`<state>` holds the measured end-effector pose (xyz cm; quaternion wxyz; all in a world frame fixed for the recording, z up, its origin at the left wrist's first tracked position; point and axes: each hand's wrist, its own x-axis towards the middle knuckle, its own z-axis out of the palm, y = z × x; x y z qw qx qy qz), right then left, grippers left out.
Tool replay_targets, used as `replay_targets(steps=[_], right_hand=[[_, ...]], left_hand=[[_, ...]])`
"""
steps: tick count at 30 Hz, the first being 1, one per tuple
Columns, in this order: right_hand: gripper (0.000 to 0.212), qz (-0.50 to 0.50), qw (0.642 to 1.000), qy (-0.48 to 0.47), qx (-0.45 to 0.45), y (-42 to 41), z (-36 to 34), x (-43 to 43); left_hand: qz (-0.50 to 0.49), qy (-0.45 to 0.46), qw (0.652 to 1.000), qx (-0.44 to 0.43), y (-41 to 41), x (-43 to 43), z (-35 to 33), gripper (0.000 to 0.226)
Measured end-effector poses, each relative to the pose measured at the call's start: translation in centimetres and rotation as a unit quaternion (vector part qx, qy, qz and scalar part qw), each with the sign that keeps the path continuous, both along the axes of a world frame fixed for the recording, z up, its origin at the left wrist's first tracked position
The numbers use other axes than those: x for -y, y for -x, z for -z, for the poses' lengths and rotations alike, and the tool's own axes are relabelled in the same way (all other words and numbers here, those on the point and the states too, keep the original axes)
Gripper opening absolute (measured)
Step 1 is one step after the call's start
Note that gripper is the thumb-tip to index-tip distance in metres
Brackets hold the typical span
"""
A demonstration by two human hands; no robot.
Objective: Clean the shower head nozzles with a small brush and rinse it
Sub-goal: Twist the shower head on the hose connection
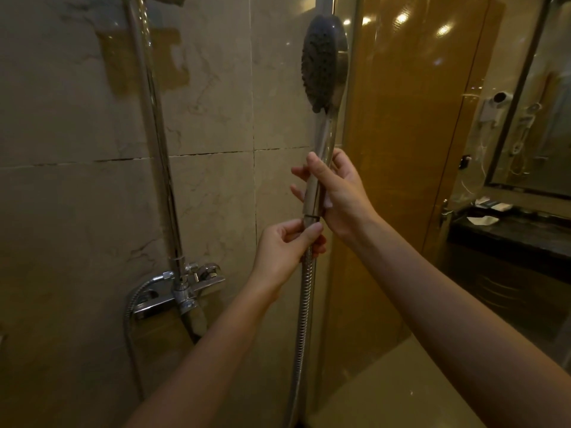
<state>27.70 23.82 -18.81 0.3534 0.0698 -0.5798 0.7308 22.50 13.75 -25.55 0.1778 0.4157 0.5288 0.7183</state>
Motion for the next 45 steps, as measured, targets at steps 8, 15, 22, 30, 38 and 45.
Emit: replay_targets(steps=[8,15,22,30,38,45], right_hand=[[0.028,0.002,0.998,-0.055,0.029,-0.9,-0.2,0.4],[0.032,-0.008,1.0,-0.013,0.011,-0.7,-0.5,0.3],[0.045,0.072,0.989,-0.122,0.044,-0.9,0.3,0.3],[0.044,0.008,0.997,-0.079,0.025,-1.7,-0.2,-0.6],[0.029,-0.029,0.998,-0.031,0.052,-1.0,0.1,-0.1],[0.021,-0.038,0.997,-0.06,0.014,-0.9,-0.3,-0.2]], left_hand=[[0.002,-0.006,1.0,0.001,-0.1,0.3,0.1,0.009],[0.008,-0.011,1.0,0.003,-0.2,0.3,-0.2,0.01],[-0.003,0.004,1.0,-0.003,-0.5,0.1,0.5,0.01],[0.005,-0.008,1.0,0.001,-0.3,-0.1,0.2,0.015],[0.004,0.008,1.0,0.009,-0.7,-0.5,1.0,0.009],[0.007,-0.006,1.0,0.016,-0.7,-0.6,0.6,0.007]])
